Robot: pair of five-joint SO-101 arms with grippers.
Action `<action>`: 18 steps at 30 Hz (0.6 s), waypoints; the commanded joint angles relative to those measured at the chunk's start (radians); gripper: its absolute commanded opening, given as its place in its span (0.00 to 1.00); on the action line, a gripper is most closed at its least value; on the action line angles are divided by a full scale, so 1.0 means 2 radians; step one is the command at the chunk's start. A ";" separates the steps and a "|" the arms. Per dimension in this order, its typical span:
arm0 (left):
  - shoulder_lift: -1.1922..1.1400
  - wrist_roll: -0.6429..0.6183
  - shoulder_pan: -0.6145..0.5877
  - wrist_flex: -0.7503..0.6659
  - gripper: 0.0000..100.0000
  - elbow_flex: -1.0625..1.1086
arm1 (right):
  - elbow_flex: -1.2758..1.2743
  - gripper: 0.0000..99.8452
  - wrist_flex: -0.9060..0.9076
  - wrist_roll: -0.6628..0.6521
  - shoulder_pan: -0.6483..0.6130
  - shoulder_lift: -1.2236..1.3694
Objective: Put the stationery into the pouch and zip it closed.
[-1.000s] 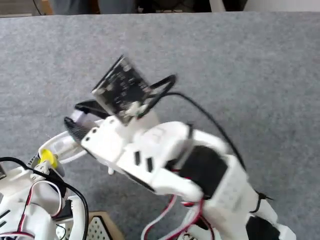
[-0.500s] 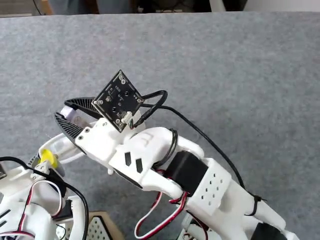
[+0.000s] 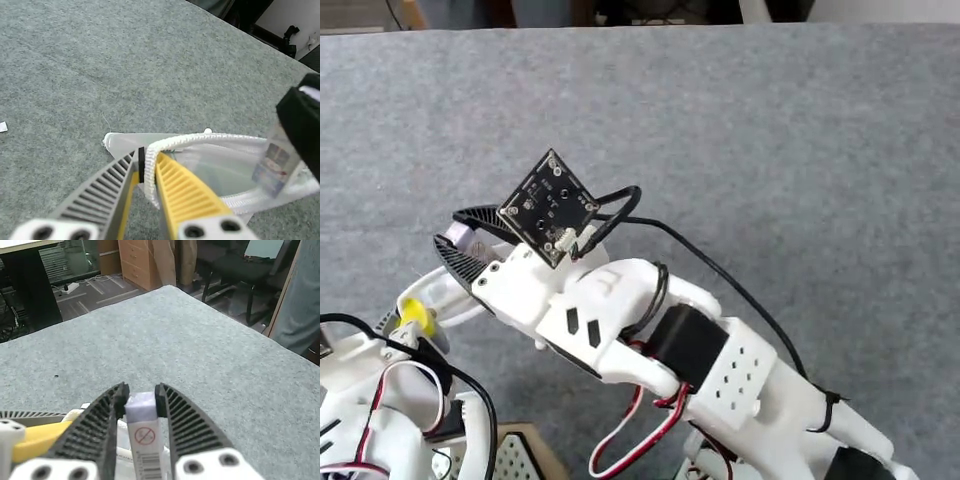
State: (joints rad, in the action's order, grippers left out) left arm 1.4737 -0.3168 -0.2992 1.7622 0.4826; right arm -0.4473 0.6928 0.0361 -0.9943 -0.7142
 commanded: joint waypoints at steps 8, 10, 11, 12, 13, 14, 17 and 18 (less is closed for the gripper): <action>-0.005 0.006 0.003 0.001 0.03 -0.003 | 0.007 0.18 -0.009 -0.006 -0.004 -0.013; -0.005 0.006 0.003 0.001 0.03 -0.003 | 0.007 0.22 -0.009 -0.006 -0.004 -0.013; -0.005 0.006 0.003 0.001 0.03 -0.003 | 0.007 0.22 -0.009 -0.006 -0.004 -0.013; -0.005 0.006 0.003 0.001 0.03 -0.003 | 0.007 0.21 -0.009 -0.006 -0.004 -0.013; -0.005 0.006 0.003 0.001 0.03 -0.003 | 0.007 0.19 -0.009 -0.006 -0.004 -0.013; -0.005 0.006 0.003 0.001 0.03 -0.003 | 0.007 0.18 -0.009 -0.006 -0.004 -0.013; -0.005 0.006 0.003 0.001 0.03 -0.003 | 0.007 0.12 -0.009 -0.007 -0.004 -0.013; -0.005 0.006 0.003 0.001 0.03 -0.003 | 0.007 0.10 -0.009 -0.007 -0.004 -0.013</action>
State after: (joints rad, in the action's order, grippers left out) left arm 1.4737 -0.3168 -0.2992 1.7622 0.4826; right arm -0.4473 0.6928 0.0361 -0.9958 -0.7158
